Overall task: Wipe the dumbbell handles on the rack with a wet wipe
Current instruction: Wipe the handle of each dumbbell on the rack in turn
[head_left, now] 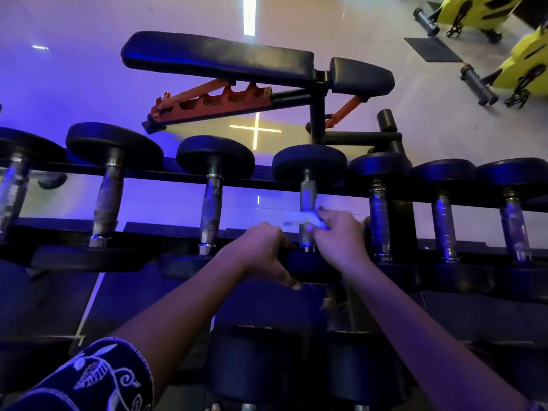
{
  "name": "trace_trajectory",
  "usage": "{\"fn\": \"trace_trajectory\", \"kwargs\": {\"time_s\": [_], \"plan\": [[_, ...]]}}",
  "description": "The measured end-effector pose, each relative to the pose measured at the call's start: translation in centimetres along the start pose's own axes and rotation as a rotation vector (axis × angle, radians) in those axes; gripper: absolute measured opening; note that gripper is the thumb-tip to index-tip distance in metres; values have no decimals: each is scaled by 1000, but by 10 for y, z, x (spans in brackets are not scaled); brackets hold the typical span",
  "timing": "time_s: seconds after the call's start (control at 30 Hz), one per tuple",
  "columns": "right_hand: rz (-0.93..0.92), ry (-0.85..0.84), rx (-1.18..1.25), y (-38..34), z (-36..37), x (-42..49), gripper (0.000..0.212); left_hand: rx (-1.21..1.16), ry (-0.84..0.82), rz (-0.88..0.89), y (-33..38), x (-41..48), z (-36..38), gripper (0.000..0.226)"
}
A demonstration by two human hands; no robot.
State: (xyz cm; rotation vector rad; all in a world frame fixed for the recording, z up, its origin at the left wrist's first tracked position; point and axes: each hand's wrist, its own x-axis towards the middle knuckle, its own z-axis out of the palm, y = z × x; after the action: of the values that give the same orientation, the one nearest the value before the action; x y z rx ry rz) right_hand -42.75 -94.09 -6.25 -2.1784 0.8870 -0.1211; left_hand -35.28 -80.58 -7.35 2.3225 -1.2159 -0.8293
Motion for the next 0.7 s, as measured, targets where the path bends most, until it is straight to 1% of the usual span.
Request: {"fn": "trace_trajectory", "kwargs": {"time_s": [0.03,0.13,0.23,0.37,0.4,0.47,0.53,0.57,0.6,0.63,0.67,0.7], "plan": [[-4,18,9,3,-1,0,30,5,0,2,1,0,-1,52],[24,150,98,-9,0,29,24,8,9,-1,3,0,-1,54],[-18,249,160,-25,2,45,19,-4,17,-6,4,-2,-1,57],[-97,215,-30,-8,3,9,29,-10,15,-17,4,-1,-1,52],[-115,198,-40,-1,3,2,29,-5,12,-17,4,-2,-1,51],[-98,186,28,2,1,8,27,-3,14,-19,5,-2,-2,49],[-3,187,194,-1,-2,28,20,-17,15,-17,6,-3,-2,50],[90,164,347,-3,-2,40,14,-23,17,-14,7,-4,-3,52],[209,99,556,-7,-2,47,8,-28,18,-14,7,-5,-3,53],[330,-5,773,-7,-2,52,3,-31,19,-14,7,-5,-3,54],[427,-104,956,-5,-2,53,9,-31,19,-15,7,-6,-4,55],[492,-192,1033,-1,-1,50,16,-27,20,-14,8,-6,-4,55]]}}
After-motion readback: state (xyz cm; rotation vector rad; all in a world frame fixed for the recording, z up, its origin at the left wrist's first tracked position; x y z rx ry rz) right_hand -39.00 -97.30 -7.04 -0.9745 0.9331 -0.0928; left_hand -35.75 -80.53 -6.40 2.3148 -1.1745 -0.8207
